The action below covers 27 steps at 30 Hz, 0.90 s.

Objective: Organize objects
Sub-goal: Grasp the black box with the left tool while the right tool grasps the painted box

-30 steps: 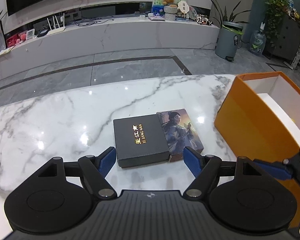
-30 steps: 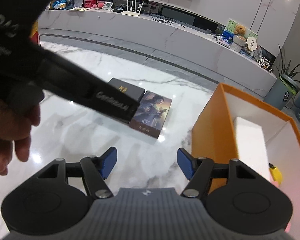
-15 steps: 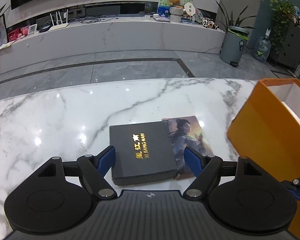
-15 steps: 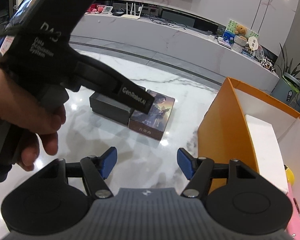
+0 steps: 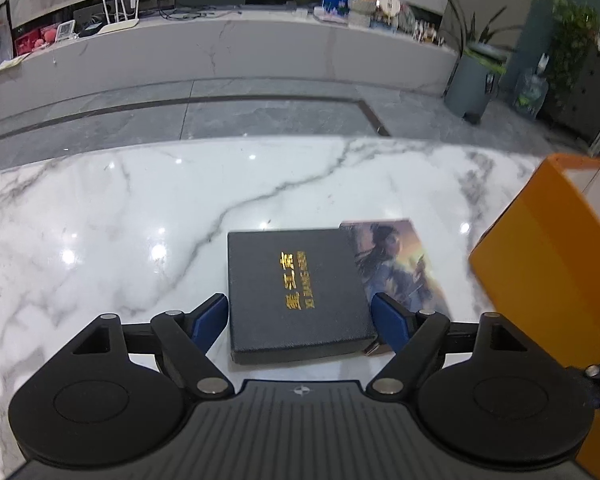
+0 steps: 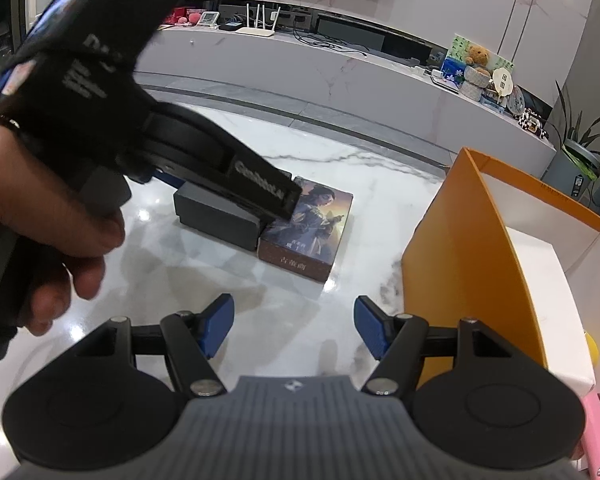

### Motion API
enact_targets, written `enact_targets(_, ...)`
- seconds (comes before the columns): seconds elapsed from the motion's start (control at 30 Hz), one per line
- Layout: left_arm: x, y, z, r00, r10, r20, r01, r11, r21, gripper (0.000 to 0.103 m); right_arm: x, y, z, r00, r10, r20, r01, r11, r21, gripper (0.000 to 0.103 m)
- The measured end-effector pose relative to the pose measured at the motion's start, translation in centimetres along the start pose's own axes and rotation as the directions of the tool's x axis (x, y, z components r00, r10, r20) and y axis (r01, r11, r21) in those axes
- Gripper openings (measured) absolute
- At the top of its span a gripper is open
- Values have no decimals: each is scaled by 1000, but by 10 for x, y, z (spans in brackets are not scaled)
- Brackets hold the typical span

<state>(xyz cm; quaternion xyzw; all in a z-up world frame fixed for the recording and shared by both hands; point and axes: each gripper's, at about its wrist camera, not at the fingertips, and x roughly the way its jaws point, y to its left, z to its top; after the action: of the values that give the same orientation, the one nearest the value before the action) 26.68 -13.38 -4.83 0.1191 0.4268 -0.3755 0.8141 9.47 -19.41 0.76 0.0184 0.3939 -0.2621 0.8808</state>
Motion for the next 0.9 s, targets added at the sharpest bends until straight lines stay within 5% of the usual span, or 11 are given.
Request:
enact_targets(0.6,-40,76,-47,998,-29,51,34,995,-92,92,22,2,8,999,-30,13,29,995,91,68)
enact_targets(0.67,-42,80,-55,999,1,33,1,997,-78,91,28,-1,12,999,-32,16,29,989,144,70)
enact_targets(0.73,-44,72,-64,995,100,28,-101,994,49,90,35,-5,16,1000,-29,5,28,980,198,70)
enact_targets(0.9,-50,79,-70,994,99,42,-100,995,29,89,55,-8,27,999,-45,-11,46,959,279,70)
